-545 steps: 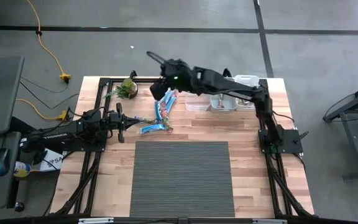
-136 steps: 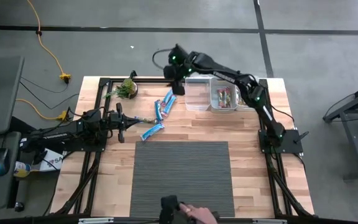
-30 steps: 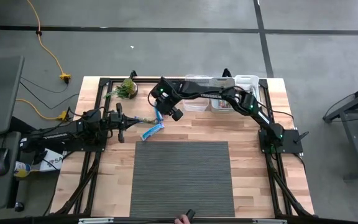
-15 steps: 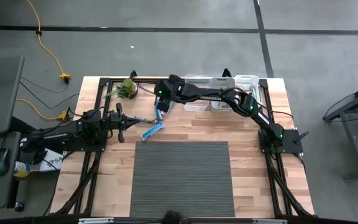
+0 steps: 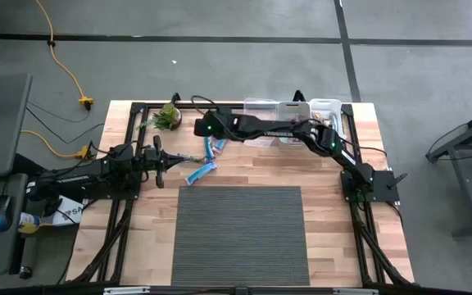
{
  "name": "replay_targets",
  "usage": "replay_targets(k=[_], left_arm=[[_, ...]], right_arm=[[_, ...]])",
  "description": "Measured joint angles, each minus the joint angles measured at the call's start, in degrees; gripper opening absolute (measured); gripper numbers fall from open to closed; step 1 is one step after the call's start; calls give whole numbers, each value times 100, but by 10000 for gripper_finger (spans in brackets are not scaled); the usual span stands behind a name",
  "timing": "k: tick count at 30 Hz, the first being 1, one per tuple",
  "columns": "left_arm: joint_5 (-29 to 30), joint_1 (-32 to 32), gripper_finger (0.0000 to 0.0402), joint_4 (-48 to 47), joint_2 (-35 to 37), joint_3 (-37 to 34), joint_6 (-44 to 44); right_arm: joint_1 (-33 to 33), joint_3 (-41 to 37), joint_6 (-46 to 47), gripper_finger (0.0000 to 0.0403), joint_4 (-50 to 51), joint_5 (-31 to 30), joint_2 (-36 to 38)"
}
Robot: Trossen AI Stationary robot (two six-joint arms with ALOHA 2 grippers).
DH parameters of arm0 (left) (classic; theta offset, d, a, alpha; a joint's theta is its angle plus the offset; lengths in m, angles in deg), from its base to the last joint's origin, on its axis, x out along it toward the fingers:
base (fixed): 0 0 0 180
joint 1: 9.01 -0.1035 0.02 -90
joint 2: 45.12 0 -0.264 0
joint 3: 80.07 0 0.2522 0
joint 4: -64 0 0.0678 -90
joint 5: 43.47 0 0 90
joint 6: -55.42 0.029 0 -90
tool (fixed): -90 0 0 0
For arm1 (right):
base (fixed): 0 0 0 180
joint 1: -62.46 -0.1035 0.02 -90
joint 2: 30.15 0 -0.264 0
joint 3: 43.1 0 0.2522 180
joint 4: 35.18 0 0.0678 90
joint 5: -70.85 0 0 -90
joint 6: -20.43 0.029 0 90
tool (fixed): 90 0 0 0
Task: Pick and place Granola Bars by type
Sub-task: Adjust the transparent bin on the table
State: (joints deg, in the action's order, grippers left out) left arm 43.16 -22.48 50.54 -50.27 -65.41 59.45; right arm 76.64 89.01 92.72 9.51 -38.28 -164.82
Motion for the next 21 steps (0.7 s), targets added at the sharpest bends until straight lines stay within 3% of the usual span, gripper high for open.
replay_targets(k=[9,11,21], left_arm=[[0,0,1,1,0,-1,1],[1,0,1,-1,0,-1,-1],[0,0,1,1,0,-1,-1]], right_arm=[[-8,-271,1403,183,669,-227,0],[-5,-479,1640,183,761,-35,-7],[-3,-984,1611,183,396,181,-42]])
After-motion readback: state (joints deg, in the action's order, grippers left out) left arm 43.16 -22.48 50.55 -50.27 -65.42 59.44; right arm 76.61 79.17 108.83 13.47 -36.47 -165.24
